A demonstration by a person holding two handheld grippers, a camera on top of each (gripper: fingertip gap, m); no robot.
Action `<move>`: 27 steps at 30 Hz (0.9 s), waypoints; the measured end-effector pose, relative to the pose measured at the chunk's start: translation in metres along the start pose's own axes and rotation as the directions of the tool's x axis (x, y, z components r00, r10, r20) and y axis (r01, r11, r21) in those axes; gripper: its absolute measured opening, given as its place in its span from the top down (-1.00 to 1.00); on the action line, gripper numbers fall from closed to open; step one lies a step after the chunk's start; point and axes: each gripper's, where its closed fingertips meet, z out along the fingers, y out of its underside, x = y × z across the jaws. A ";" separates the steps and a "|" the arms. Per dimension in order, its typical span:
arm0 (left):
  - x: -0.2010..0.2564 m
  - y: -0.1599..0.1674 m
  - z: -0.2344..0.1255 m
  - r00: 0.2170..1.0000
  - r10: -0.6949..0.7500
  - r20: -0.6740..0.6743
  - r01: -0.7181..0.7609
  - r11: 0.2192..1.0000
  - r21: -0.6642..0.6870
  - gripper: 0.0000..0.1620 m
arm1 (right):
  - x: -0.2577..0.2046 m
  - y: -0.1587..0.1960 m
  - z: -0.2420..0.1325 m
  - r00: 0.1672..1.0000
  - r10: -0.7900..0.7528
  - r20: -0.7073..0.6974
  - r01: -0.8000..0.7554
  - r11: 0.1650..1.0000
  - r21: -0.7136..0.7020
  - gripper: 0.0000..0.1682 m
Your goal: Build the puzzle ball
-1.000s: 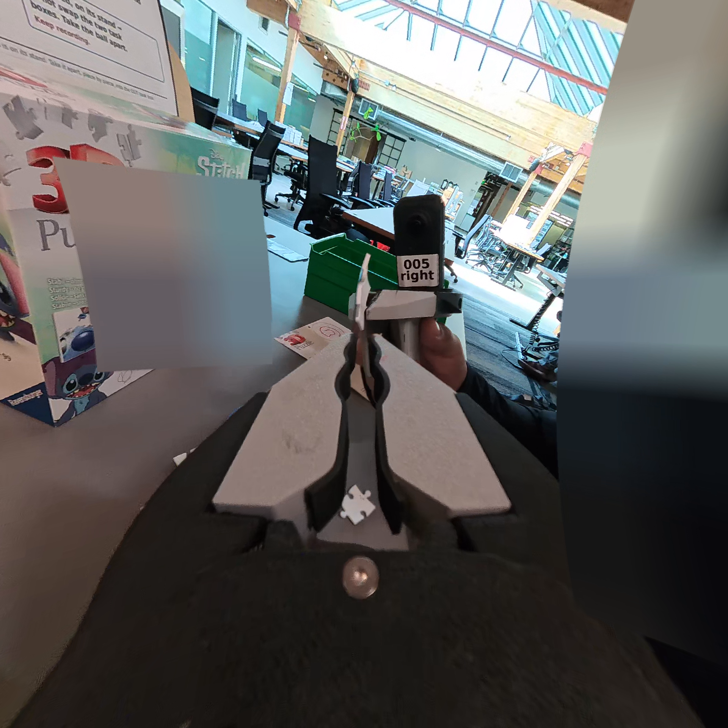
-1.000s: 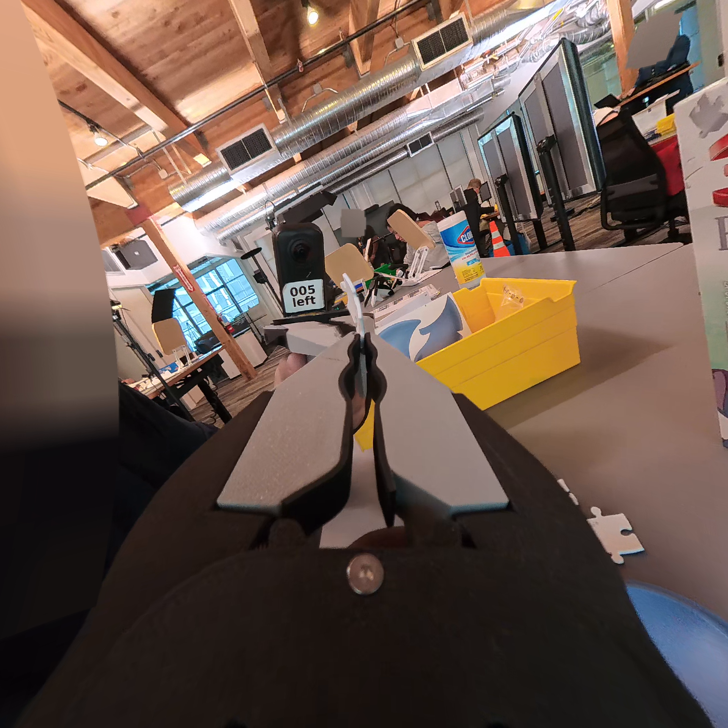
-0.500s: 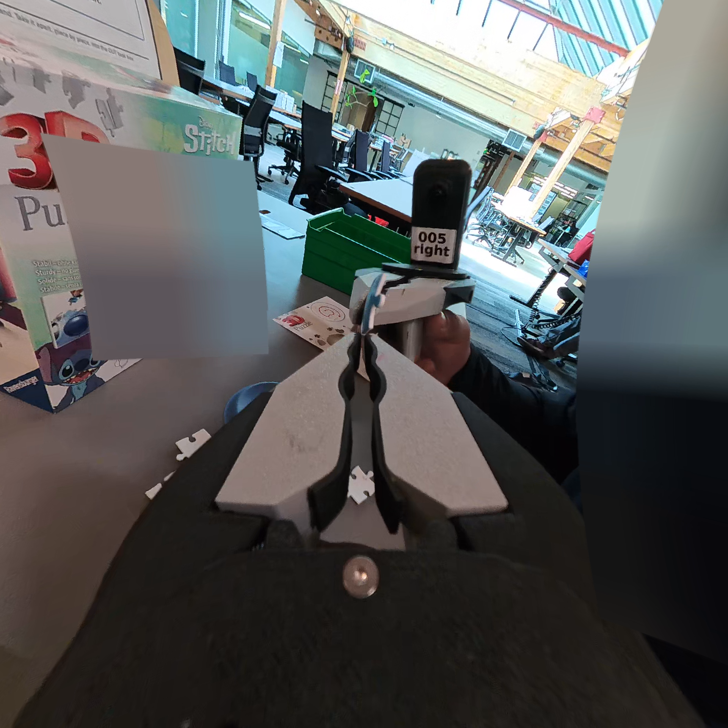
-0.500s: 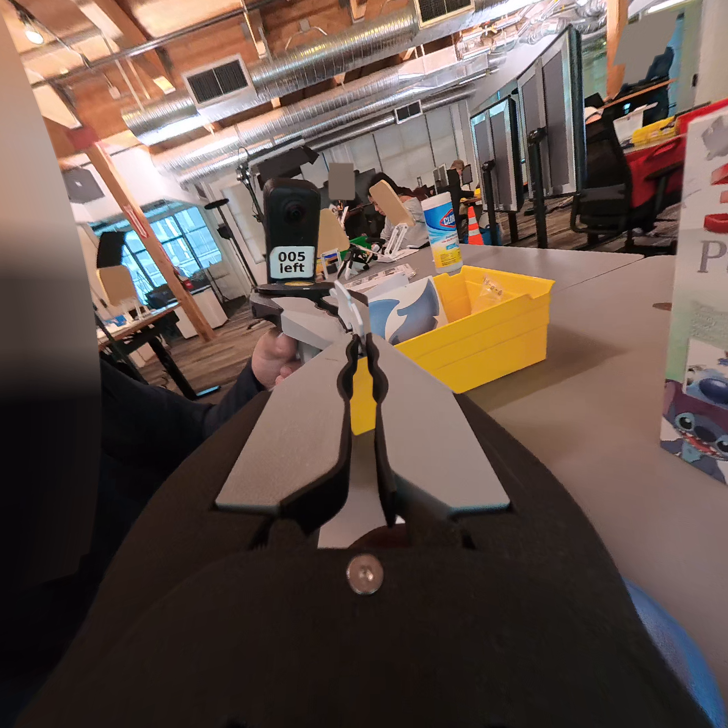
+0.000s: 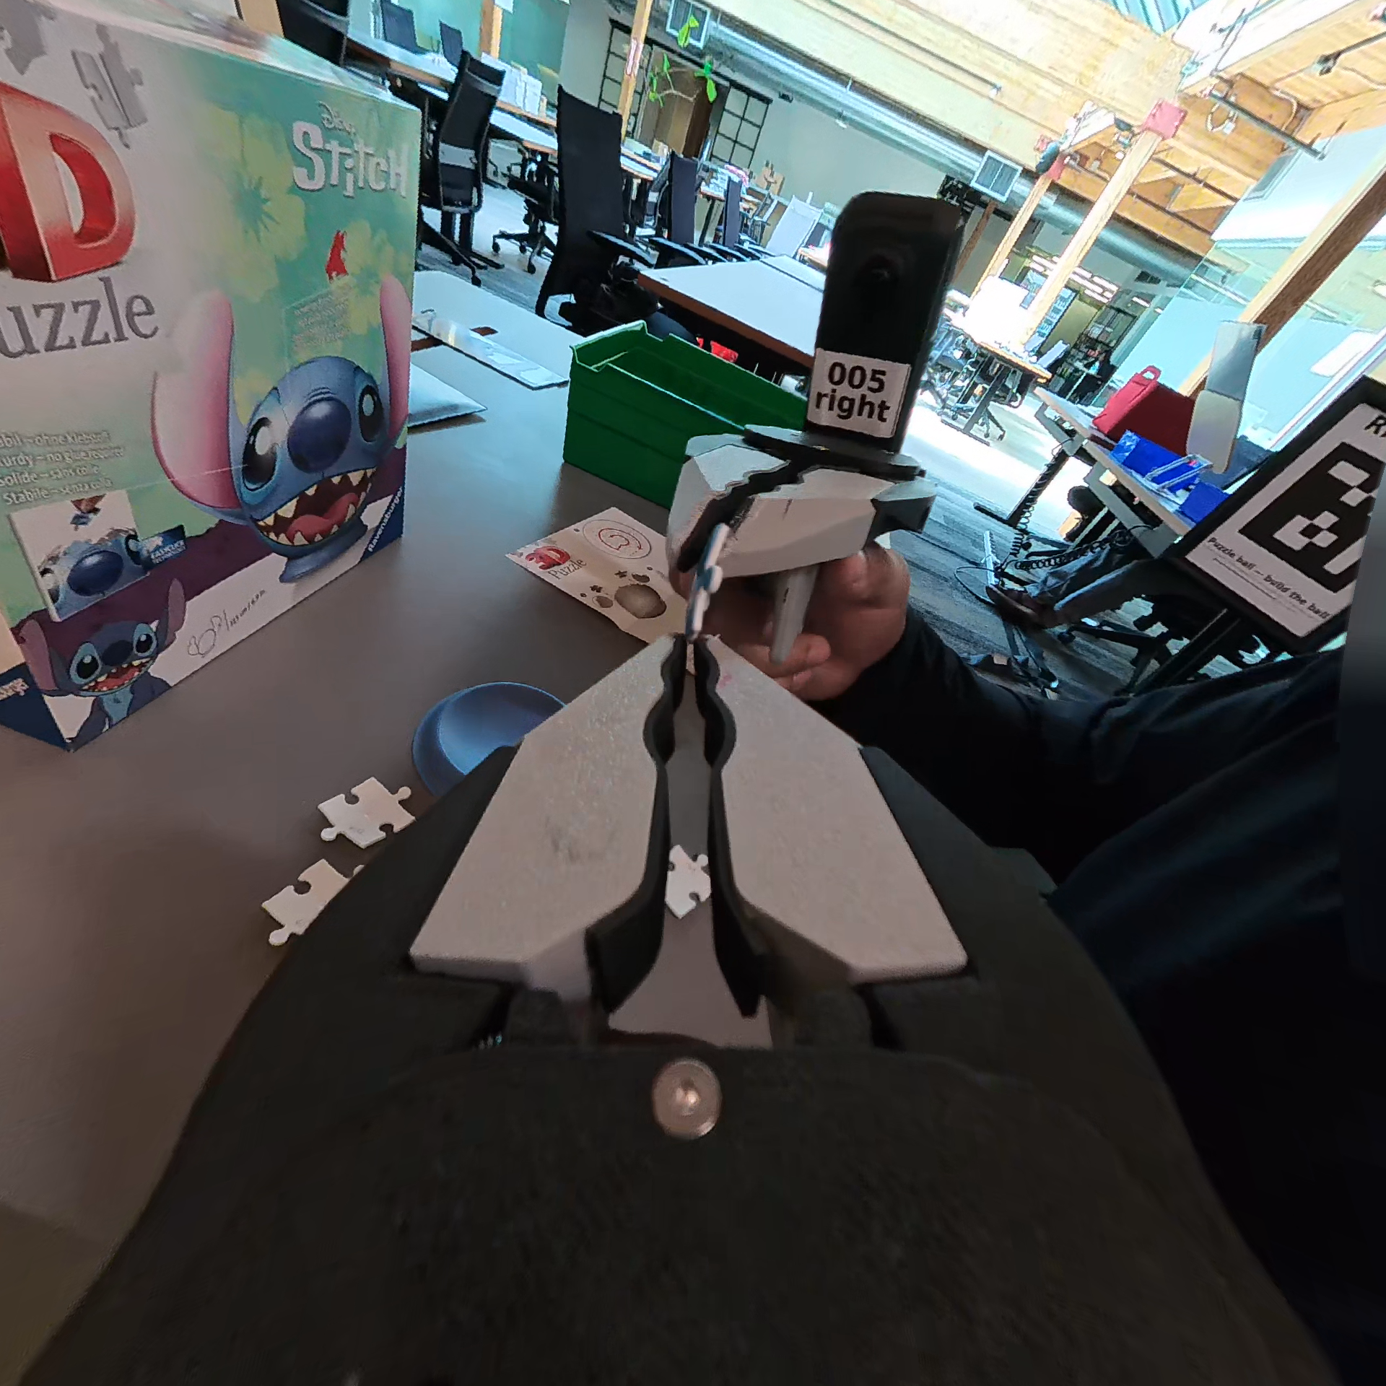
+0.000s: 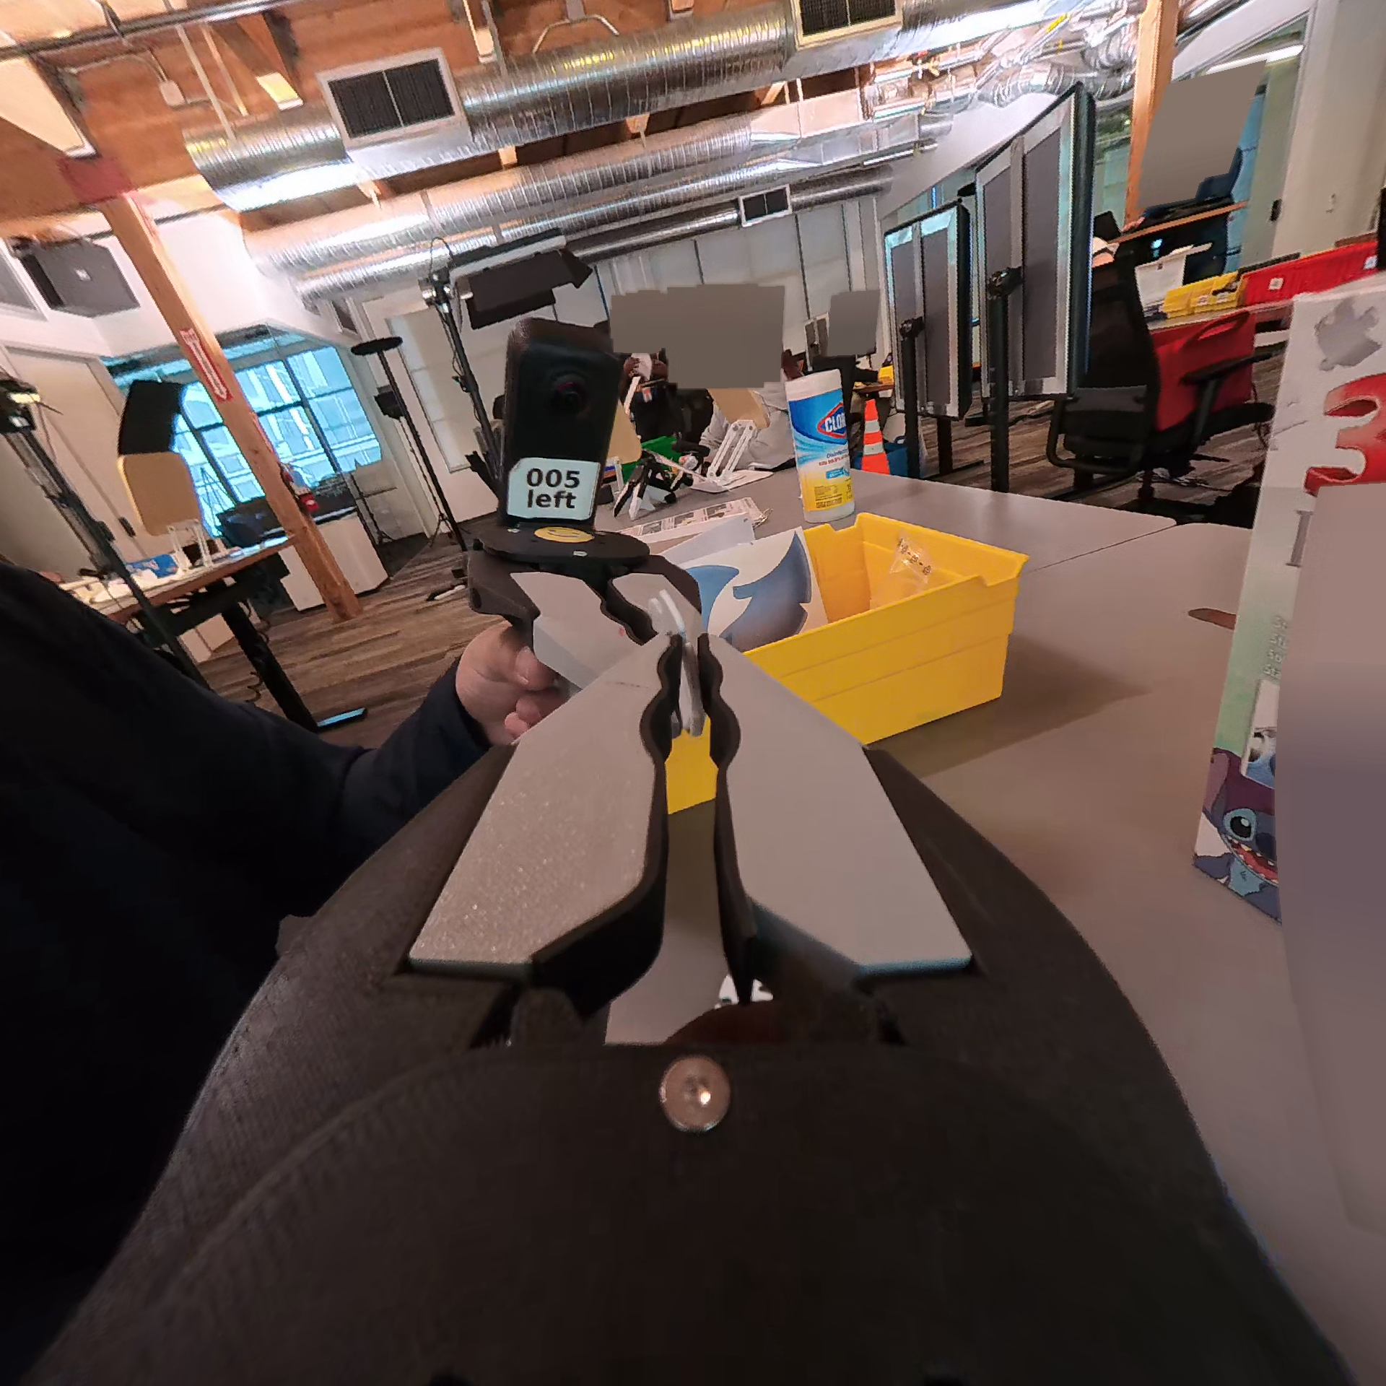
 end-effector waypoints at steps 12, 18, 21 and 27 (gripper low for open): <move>0.001 -0.016 -0.006 1.000 0.024 0.005 -0.025 0.995 0.102 1.00 | 0.001 -0.013 -0.002 0.996 0.083 -0.017 -0.081 0.991 0.107 1.00; 0.001 -0.018 -0.008 1.000 0.023 0.001 -0.023 0.993 0.112 1.00 | 0.002 -0.014 -0.002 0.993 0.116 -0.012 -0.114 0.985 0.127 1.00; 0.001 -0.018 -0.007 1.000 0.025 0.000 -0.024 0.993 0.116 1.00 | 0.001 -0.015 -0.002 0.993 0.117 -0.013 -0.114 0.985 0.127 1.00; 0.002 -0.019 -0.006 1.000 0.019 -0.007 -0.018 0.992 0.128 1.00 | 0.003 -0.015 -0.002 0.993 0.119 -0.029 -0.114 0.985 0.133 1.00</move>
